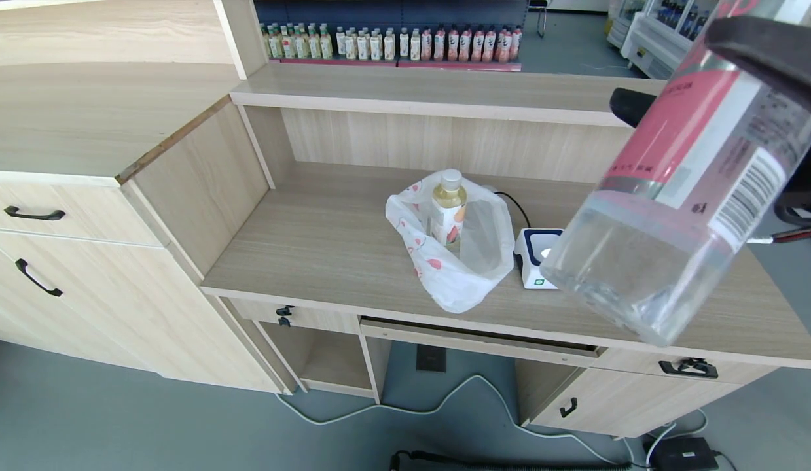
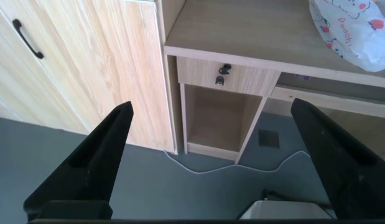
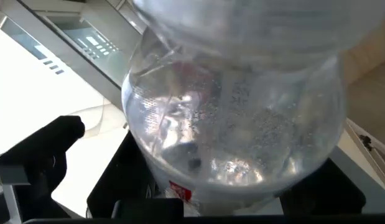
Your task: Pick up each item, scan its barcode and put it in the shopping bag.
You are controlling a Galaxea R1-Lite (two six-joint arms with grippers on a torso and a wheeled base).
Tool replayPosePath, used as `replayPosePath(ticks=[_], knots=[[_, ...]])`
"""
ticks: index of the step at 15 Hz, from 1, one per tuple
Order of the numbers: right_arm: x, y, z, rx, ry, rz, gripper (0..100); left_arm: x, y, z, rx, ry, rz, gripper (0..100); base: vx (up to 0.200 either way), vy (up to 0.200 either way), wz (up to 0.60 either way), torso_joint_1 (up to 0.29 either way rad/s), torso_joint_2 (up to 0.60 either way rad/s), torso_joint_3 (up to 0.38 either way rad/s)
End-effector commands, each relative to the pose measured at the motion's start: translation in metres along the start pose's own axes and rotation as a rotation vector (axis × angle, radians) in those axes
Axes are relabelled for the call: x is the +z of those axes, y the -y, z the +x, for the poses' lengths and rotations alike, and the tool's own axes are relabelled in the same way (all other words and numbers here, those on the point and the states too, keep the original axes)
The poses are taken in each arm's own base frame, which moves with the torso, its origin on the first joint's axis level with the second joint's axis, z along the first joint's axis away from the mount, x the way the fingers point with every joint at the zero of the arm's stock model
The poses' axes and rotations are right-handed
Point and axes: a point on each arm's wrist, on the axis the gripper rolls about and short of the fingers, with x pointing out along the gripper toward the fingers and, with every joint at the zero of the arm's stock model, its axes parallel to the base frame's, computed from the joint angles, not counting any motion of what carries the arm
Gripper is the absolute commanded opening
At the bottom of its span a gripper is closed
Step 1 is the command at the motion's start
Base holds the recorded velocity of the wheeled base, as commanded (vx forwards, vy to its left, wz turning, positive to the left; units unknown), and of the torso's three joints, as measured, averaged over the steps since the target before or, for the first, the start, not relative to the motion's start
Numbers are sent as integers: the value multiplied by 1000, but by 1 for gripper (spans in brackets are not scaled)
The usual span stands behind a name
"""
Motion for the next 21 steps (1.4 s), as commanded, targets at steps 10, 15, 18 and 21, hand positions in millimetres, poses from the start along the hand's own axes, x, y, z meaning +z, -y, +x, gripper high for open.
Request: replayPosePath(ticks=[10, 15, 18, 21], knots=[[-22, -12, -1, 58, -55, 30, 0, 0, 0, 0, 0, 1, 0, 100, 0, 0, 0, 0, 0, 0], [-30, -2, 17, 106, -119, 47, 0, 0, 0, 0, 0, 1, 0, 100, 0, 0, 0, 0, 0, 0], [-40, 6, 30, 107, -175, 30, 0, 0, 0, 0, 0, 1, 0, 100, 0, 0, 0, 0, 0, 0], [-37, 4, 31, 81, -216, 7, 0, 0, 0, 0, 0, 1, 0, 100, 0, 0, 0, 0, 0, 0]])
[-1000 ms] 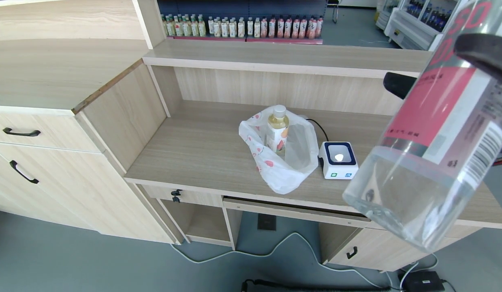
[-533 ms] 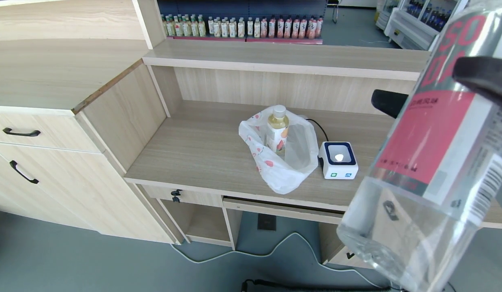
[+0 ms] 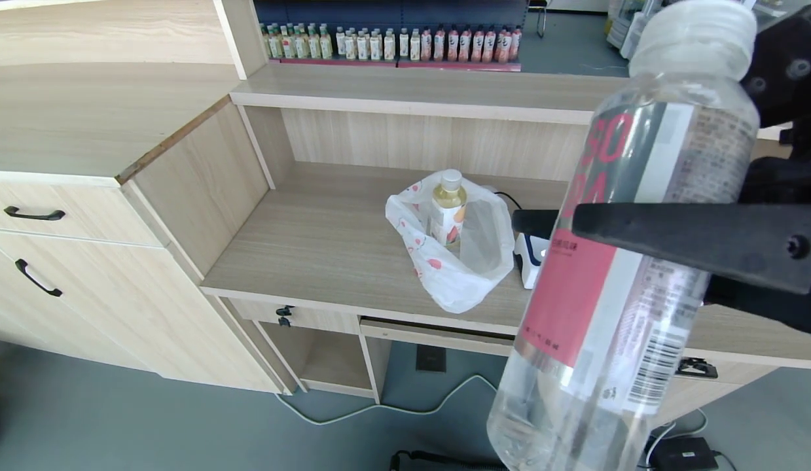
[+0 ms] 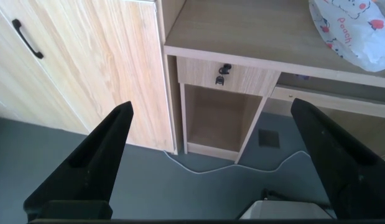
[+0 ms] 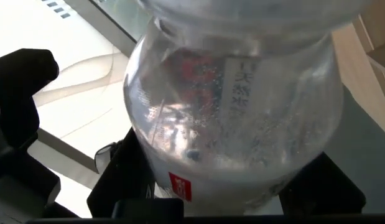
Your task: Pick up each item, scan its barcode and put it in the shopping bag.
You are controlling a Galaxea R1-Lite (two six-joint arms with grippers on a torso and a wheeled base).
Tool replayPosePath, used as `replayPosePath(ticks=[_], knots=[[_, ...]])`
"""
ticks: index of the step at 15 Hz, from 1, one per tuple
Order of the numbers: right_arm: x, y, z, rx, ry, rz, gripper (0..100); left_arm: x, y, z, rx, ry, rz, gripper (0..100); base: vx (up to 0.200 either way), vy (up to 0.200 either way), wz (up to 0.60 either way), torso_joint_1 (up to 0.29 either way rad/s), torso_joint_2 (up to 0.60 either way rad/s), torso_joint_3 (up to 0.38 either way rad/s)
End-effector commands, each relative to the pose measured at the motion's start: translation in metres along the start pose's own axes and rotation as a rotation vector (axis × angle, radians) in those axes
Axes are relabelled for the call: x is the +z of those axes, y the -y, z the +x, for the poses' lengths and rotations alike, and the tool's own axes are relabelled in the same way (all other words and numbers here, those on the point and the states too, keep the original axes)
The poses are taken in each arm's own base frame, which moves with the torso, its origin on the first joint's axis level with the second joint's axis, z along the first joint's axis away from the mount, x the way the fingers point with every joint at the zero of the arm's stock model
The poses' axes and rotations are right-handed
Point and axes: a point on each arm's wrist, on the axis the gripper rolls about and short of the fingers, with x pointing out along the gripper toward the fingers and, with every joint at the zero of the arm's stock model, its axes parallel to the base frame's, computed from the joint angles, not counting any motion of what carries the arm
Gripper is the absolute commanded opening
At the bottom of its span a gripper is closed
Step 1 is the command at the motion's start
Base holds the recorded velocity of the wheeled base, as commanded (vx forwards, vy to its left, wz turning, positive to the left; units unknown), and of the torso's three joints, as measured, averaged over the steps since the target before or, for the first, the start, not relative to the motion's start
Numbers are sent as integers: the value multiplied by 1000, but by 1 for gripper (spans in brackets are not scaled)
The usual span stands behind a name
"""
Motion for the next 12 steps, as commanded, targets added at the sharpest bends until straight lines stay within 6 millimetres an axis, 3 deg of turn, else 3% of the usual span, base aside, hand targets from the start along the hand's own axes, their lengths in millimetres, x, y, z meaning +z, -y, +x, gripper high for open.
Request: replayPosePath(ticks=[1, 8, 12], knots=[[6, -1, 1, -4, 2, -12, 0, 0, 0, 0, 0, 1, -1, 100, 0, 0, 0, 0, 0, 0], [2, -4, -11, -77, -62, -15, 0, 0, 0, 0, 0, 1, -1, 100, 0, 0, 0, 0, 0, 0], [-1, -6, -16, -208, -84, -11, 0, 0, 0, 0, 0, 1, -1, 100, 0, 0, 0, 0, 0, 0]])
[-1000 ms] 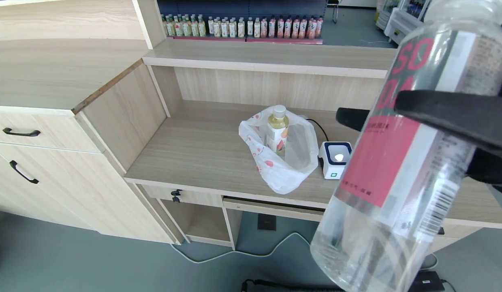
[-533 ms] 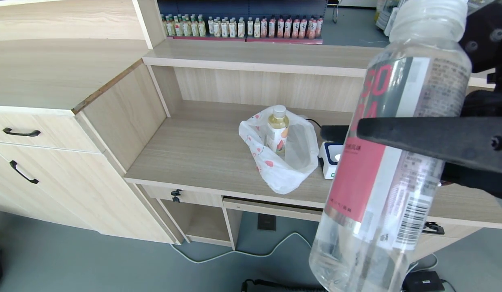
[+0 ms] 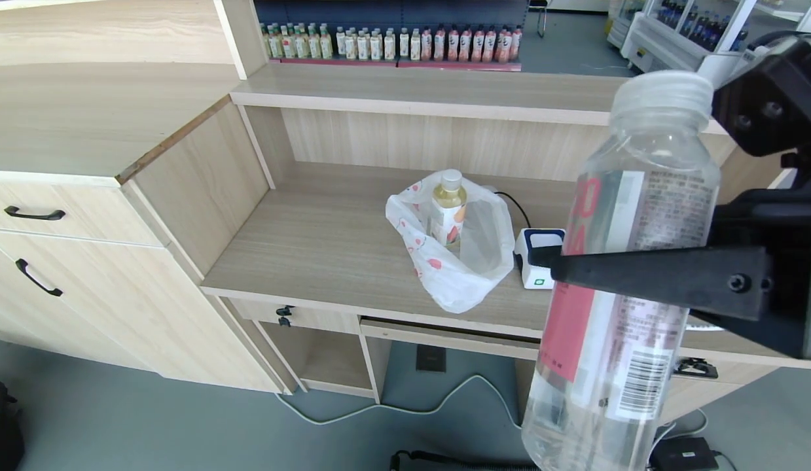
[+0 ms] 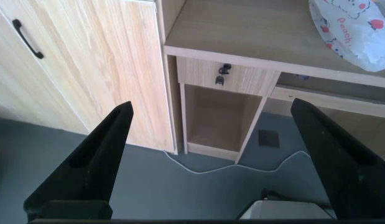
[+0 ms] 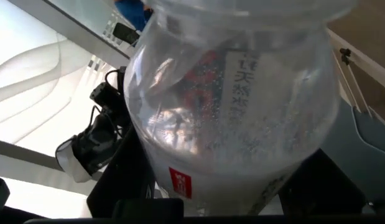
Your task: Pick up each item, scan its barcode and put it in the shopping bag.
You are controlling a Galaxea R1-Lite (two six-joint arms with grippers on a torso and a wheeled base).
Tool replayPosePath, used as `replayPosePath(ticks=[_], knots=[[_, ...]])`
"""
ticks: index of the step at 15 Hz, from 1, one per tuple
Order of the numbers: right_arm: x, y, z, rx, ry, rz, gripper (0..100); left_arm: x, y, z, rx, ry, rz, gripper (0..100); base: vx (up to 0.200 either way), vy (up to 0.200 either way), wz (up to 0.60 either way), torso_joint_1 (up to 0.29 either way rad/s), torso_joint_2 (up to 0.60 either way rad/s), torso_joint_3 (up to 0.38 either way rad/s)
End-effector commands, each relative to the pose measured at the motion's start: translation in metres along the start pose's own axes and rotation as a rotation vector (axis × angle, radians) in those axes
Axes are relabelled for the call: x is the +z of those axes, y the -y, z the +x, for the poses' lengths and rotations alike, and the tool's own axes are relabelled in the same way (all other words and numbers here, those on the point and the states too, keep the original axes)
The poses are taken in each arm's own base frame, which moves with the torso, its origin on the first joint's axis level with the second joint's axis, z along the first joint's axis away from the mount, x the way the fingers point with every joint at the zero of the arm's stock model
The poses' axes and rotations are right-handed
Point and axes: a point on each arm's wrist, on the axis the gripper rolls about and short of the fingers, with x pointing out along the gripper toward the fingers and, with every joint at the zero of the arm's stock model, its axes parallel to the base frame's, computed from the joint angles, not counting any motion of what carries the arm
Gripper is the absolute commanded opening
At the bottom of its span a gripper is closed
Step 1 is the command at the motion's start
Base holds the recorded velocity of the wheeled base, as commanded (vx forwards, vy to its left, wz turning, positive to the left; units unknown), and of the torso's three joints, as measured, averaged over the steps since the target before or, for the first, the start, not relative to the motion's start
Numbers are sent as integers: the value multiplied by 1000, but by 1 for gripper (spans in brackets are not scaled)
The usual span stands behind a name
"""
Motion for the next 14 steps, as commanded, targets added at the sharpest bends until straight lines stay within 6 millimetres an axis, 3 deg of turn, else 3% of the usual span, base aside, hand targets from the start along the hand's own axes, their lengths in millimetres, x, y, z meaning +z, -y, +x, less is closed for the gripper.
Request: replayPosePath(ticks=[1, 8, 14], knots=[[3, -5, -4, 5, 15, -15, 0, 0, 0, 0, 1, 1, 0, 100, 0, 0, 0, 0, 0, 0], [20, -19, -8, 35, 50, -40, 0, 0, 0, 0, 1, 1, 0, 100, 0, 0, 0, 0, 0, 0], [13, -19, -7, 36, 20, -21, 0, 0, 0, 0, 2, 1, 0, 100, 0, 0, 0, 0, 0, 0]])
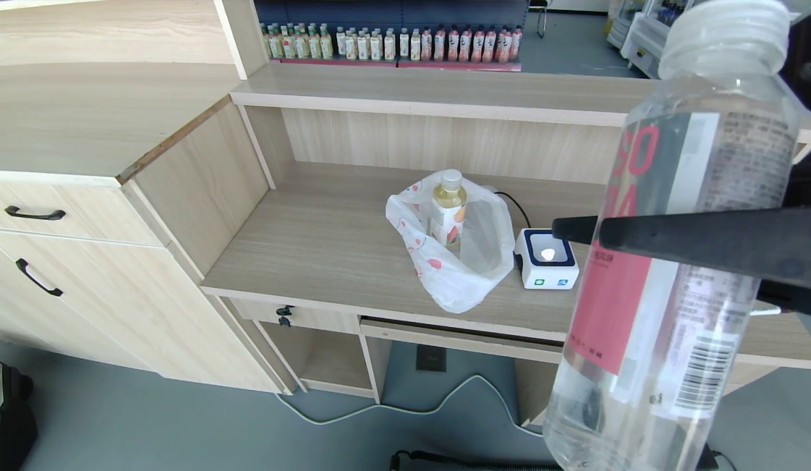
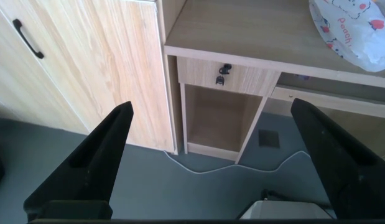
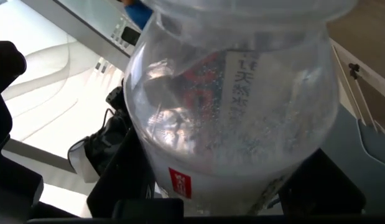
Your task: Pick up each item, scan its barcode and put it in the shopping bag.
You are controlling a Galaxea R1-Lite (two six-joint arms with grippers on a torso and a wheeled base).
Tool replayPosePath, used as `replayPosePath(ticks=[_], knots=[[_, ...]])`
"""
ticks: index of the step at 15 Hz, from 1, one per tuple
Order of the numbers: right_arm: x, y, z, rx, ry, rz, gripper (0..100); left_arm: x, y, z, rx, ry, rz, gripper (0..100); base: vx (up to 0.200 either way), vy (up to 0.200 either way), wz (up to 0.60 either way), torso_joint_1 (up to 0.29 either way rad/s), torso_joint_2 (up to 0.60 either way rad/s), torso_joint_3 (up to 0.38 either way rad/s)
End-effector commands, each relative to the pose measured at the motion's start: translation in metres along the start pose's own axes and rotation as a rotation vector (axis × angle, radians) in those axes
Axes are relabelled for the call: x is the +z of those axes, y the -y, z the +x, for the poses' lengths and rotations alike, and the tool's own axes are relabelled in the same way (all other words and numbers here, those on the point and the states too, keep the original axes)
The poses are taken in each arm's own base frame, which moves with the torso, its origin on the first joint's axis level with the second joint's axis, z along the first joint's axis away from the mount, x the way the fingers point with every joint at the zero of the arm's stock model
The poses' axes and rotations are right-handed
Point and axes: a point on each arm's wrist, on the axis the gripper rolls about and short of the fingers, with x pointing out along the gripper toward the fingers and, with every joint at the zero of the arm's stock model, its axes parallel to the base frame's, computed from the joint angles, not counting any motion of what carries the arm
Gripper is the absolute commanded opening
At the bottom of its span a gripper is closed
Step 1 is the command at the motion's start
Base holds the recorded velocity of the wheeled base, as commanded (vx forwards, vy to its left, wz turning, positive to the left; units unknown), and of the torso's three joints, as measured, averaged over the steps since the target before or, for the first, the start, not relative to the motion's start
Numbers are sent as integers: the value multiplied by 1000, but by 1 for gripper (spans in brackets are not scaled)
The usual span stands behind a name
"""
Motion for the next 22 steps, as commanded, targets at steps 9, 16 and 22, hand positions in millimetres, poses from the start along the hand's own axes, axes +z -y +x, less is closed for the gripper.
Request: replayPosePath(ticks=[9, 16, 22], knots=[[-15, 151, -138, -877, -242, -972, 0, 0, 0, 0, 0, 1, 1, 100, 0, 0, 0, 0, 0, 0], [-22, 233, -144, -903, -136, -1370, 0, 0, 0, 0, 2, 1, 1, 100, 0, 0, 0, 0, 0, 0], [-29, 271, -119, -783, -34, -1550, 0, 0, 0, 0, 0, 1, 0, 100, 0, 0, 0, 0, 0, 0]])
